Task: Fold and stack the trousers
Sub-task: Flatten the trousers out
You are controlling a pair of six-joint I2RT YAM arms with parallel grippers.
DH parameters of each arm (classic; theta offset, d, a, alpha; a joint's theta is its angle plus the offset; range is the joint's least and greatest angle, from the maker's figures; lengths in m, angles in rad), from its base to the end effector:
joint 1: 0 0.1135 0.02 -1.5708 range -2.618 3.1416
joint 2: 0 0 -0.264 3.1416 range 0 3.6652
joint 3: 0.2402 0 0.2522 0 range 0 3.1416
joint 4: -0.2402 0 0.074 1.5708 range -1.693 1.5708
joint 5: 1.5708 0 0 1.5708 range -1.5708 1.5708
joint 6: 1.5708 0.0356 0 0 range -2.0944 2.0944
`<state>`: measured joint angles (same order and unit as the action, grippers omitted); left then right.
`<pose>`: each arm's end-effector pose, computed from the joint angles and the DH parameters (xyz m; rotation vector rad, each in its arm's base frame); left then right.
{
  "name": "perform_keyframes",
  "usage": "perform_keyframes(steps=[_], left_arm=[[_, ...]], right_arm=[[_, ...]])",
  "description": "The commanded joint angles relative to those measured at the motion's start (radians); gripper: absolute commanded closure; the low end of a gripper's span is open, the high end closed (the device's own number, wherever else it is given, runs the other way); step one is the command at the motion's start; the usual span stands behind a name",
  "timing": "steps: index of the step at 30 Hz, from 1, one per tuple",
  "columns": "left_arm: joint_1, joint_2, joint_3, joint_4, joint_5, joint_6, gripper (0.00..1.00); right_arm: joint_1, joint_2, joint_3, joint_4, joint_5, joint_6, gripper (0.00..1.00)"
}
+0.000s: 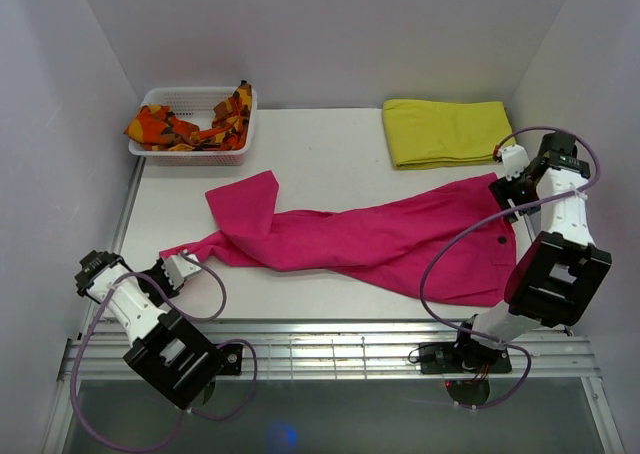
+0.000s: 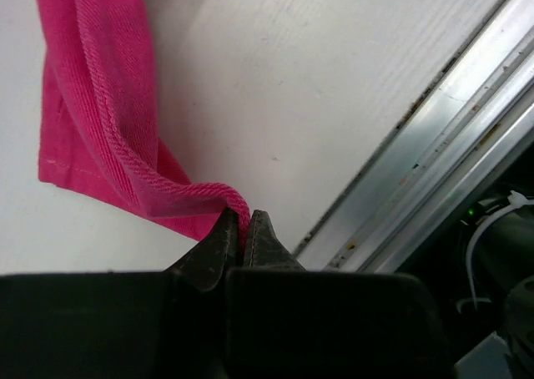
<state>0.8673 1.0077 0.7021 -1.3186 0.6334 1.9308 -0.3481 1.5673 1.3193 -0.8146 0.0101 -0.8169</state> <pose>0.0971 0.0819 0.2177 1.2580 2.1820 -0.2073 0.3050 -0.1111 0.2798 -0.6225 2.6222 -0.3964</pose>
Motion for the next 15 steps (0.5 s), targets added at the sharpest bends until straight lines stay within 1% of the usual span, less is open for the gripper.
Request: perform_keyframes(steps=[1,4,5,6,8,10,12,13,14,15], left_arm=[[0.004,-0.017,-0.016,-0.076,-0.067,0.399,1.0],[0.004,0.003,0.005,-0.067,-0.086,0.37,1.0],[0.004,0.02,0.023,-0.064,-0.104,0.358,1.0],[0.004,0.031,0.034,-0.067,-0.115,0.347,1.0],[0.004,0.058,0.057,-0.067,-0.127,0.306,1.0],[0.004,0.071,0.082,-0.07,-0.136,0.287,1.0],[0.006,0.066,0.086,-0.026,-0.138,0.275,1.0],[0.006,0.06,0.083,-0.002,-0.139,0.272,1.0],[0.006,0.055,0.079,0.021,-0.144,0.27,1.0],[0.006,0.052,0.076,0.06,-0.156,0.27,1.0]], right_arm=[[-0.005,-0.032,-0.029,-0.26,-0.13,-0.073,0.27],[-0.005,-0.041,-0.155,-0.253,-0.11,-0.097,0.3],[-0.005,-0.046,-0.193,-0.192,-0.063,-0.099,0.3],[-0.008,-0.049,-0.257,-0.157,-0.047,-0.097,0.3],[-0.009,-0.041,-0.29,-0.115,-0.05,-0.087,0.29],[-0.009,-0.026,-0.293,-0.132,-0.084,-0.079,0.29],[-0.009,-0.015,-0.299,-0.155,-0.107,-0.079,0.3],[-0.009,-0.001,-0.331,-0.143,-0.095,-0.082,0.3],[-0.009,0.006,-0.356,-0.121,-0.04,-0.093,0.3],[-0.014,0.032,-0.385,-0.056,-0.015,-0.1,0.3]])
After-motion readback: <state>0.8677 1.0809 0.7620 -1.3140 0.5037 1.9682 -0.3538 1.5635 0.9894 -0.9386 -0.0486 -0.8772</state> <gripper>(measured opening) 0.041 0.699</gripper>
